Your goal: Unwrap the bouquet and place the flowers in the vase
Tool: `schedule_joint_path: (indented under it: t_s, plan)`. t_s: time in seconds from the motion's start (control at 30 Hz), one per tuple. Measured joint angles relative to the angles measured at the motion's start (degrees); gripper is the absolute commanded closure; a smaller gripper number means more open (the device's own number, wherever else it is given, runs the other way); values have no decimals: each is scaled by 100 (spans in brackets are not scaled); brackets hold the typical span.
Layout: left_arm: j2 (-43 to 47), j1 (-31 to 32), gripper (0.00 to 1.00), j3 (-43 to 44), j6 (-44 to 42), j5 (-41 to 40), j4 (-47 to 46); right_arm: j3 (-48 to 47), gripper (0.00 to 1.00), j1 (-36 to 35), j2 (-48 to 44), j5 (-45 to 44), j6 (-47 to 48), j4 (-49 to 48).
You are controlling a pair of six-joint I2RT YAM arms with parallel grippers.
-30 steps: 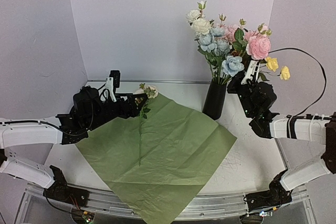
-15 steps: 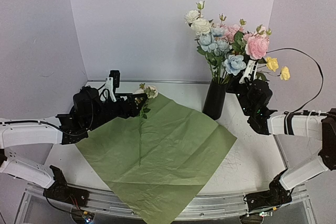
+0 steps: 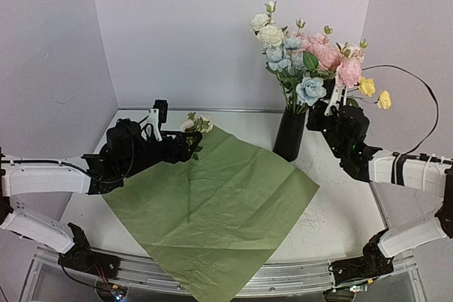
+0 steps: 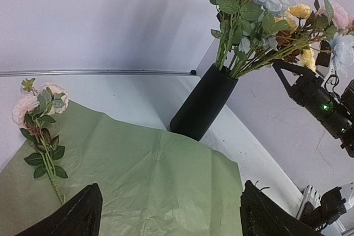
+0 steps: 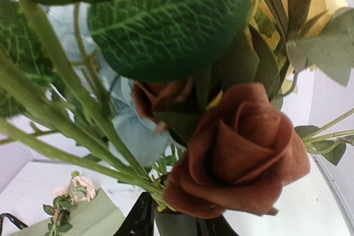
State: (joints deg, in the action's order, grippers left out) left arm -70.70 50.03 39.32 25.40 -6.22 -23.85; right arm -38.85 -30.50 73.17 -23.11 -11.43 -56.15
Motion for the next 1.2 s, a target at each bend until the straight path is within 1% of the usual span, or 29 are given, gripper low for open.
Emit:
schedule_joint_path:
  t_s: [0.13,0.2,0.27,0.37,0.47,0.57,0.67,0.73,0.9,1.0,1.2]
  plan:
    - [-65,-39,13,72,37,-2,103,2,32,0,-63,36,-110,226]
    - [-148,-85,13,178,95,-8,193,9,25,0,-88,78,-182,270]
    - [-237,-139,13,284,174,-39,299,54,20,0,-130,145,-258,302]
    - [-376,-228,12,421,289,-142,511,173,15,0,-181,262,-387,373]
    - [-487,-302,8,496,390,-251,732,330,12,0,-193,408,-540,436]
    - [-566,-340,1,533,475,-354,909,535,8,0,-193,568,-711,510]
    - [-620,-351,0,556,565,-490,1062,771,2,0,-193,702,-893,541]
    - [-707,-370,1,633,627,-584,1239,962,2,0,-201,780,-1020,552]
    - [-1380,-419,6,1354,737,-737,1944,1547,2,0,-352,1049,-1405,576]
    - [-1832,-442,9,1698,827,-771,2208,1820,2,-87,-490,1175,-1579,609]
    - [-2683,-476,22,2069,946,-802,2697,2007,2,-808,-648,1067,-1766,760]
